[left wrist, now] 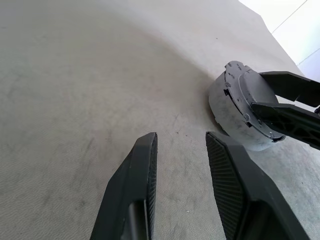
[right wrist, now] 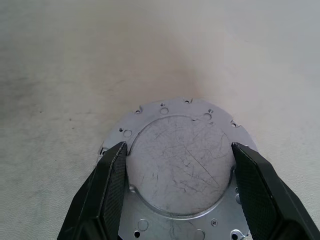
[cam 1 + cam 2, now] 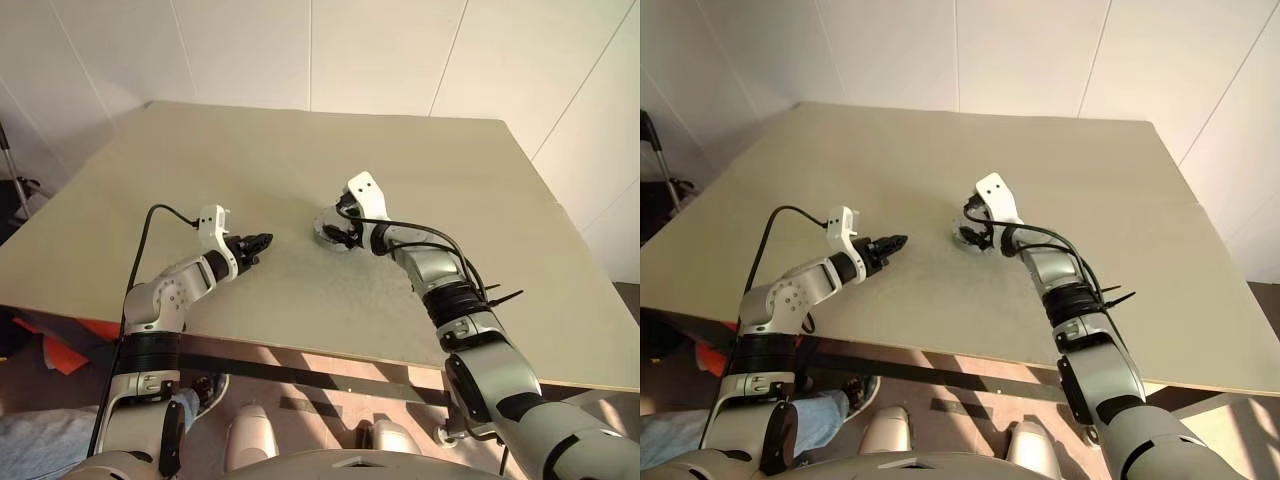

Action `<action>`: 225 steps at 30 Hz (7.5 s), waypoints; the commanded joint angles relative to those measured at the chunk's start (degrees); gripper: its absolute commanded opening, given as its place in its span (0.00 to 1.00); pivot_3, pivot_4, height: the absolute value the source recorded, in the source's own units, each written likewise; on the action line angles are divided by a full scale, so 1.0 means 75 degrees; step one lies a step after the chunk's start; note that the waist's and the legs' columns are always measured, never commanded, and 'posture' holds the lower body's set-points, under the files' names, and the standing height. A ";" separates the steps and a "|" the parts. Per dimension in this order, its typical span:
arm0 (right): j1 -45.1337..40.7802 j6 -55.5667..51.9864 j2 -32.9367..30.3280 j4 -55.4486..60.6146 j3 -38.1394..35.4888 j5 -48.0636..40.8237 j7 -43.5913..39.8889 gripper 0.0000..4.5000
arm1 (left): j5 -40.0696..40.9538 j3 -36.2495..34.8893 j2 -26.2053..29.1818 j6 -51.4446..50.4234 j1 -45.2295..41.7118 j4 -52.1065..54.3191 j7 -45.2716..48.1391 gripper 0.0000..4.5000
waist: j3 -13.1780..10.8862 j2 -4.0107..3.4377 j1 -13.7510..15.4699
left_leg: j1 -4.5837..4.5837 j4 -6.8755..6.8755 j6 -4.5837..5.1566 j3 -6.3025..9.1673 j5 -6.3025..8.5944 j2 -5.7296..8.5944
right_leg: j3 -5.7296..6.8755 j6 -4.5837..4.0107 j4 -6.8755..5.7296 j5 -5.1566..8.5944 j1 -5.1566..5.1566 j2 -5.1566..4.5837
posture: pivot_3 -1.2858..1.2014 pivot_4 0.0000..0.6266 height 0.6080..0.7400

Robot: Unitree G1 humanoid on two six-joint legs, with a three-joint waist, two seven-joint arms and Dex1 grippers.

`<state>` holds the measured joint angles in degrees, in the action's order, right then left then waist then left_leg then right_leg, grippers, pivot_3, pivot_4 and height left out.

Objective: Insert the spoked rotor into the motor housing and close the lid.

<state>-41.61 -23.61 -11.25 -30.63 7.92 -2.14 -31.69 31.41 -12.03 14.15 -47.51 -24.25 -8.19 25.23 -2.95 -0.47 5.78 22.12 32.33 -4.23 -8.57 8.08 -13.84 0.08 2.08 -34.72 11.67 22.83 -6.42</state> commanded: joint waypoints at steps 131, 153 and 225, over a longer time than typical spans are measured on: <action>-0.0041 -0.0774 0.0309 0.0840 -0.0988 -0.1244 0.0522 0.71 | -0.0307 0.0498 0.0027 0.0178 0.0167 0.0127 0.0072 0.36 | -0.0004 -0.0003 -0.0037 | 0.0004 -0.0014 -0.0007 -0.0001 -0.0005 -0.0007 | -0.0004 -0.0014 -0.0008 -0.0007 0.0034 0.0009 | 0.52 0.00 1.00; -0.0011 -0.0339 0.0230 0.0645 -0.0643 -0.0701 0.0756 0.71 | -0.0350 0.0461 0.0044 0.0200 0.0150 0.0086 0.0087 0.36 | -0.0004 -0.0004 -0.0030 | 0.0009 -0.0013 -0.0007 -0.0001 -0.0005 -0.0006 | -0.0004 -0.0014 -0.0006 -0.0007 0.0034 0.0008 | 0.52 0.00 1.00; 0.0224 -0.0406 -0.0458 0.0628 -0.0270 -0.0498 -0.0123 0.71 | -0.0505 0.0572 0.0064 0.0203 0.0178 0.0061 0.0163 0.36 | -0.0005 -0.0002 -0.0031 | -0.0004 0.0000 -0.0002 -0.0001 -0.0002 -0.0007 | -0.0004 -0.0015 -0.0014 -0.0008 0.0021 0.0008 | 0.52 0.00 1.00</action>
<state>-38.55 -27.43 -14.57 -25.74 6.32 -6.72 -33.50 27.70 -7.58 14.22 -47.17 -22.44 -8.64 25.97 -2.98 -0.49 5.55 22.09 32.33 -4.25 -8.58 8.06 -13.89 0.05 1.97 -34.82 11.62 22.99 -6.36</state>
